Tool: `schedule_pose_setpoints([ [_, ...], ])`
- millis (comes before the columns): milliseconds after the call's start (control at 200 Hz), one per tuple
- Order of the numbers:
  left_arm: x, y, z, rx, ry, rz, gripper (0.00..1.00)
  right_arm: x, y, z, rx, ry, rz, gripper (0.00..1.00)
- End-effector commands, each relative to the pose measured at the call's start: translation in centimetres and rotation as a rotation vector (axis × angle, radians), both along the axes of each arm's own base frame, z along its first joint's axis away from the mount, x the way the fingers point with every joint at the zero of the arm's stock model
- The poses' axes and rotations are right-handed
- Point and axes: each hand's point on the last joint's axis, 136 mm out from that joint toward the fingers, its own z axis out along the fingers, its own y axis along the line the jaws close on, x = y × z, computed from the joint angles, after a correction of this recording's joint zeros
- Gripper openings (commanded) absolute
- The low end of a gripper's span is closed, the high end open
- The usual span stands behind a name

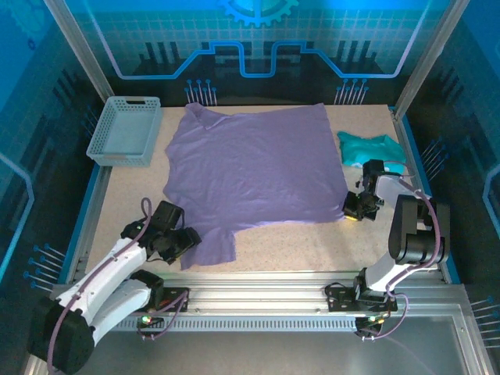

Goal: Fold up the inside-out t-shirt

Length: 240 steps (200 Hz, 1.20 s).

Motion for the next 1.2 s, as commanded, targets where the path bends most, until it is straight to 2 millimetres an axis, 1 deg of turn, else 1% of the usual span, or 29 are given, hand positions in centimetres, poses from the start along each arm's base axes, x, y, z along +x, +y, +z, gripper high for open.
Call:
schedule_pose_setpoints([
  [0, -2.5, 1.2, -1.0, 0.073, 0.125, 0.06, 0.64, -0.1, 0.2, 0.5, 0.015, -0.028, 0.006, 0.02],
  [185, -3.7, 1.1, -2.0, 0.132, 0.227, 0.024, 0.6, -0.1, 0.3, 0.7, 0.022, -0.045, 0.008, 0.02],
  [360, -3.5, 0.8, -3.2, 0.14, 0.256, -0.007, 0.53, 0.2, 0.3, 0.8, 0.019, -0.055, 0.011, 0.03],
  [485, -3.2, 0.1, -4.6, 0.118, 0.272, -0.032, 0.42, 0.2, 0.3, 0.7, 0.019, -0.051, 0.011, 0.03],
  [585, -3.0, -0.3, -5.6, 0.107, 0.283, -0.049, 0.32, 0.1, 0.3, 0.7, 0.02, -0.048, 0.011, 0.03],
  [670, -3.0, -0.5, -6.1, 0.09, 0.282, -0.048, 0.2, -0.2, 0.3, 0.9, 0.013, -0.048, 0.006, 0.03],
  [740, -2.7, -0.6, -6.0, 0.085, 0.261, -0.045, 0.09, -0.3, 0.3, 0.9, 0.012, -0.05, 0.003, 0.03],
  [800, -2.2, -0.4, -5.7, 0.075, 0.235, -0.026, 0.0, -0.5, 0.4, 0.9, 0.019, -0.046, 0.0, 0.03],
  [890, -0.9, -0.1, -4.1, 0.036, 0.173, 0.028, 0.0, -0.6, 0.7, 0.9, 0.033, -0.049, 0.001, 0.03],
  [990, 0.4, 0.2, -1.1, -0.011, 0.076, 0.092, 0.0, -1.1, 1.1, 1.0, 0.054, -0.062, -0.008, 0.03],
  [1070, 0.3, 0.4, 0.8, -0.061, 0.041, 0.14, 0.0, -1.7, 1.4, 1.1, 0.066, -0.07, -0.022, 0.03],
  [1195, -0.4, 0.6, 2.7, -0.141, 0.032, 0.204, 0.0, -2.8, 1.4, 1.0, 0.094, -0.08, -0.069, 0.03],
])
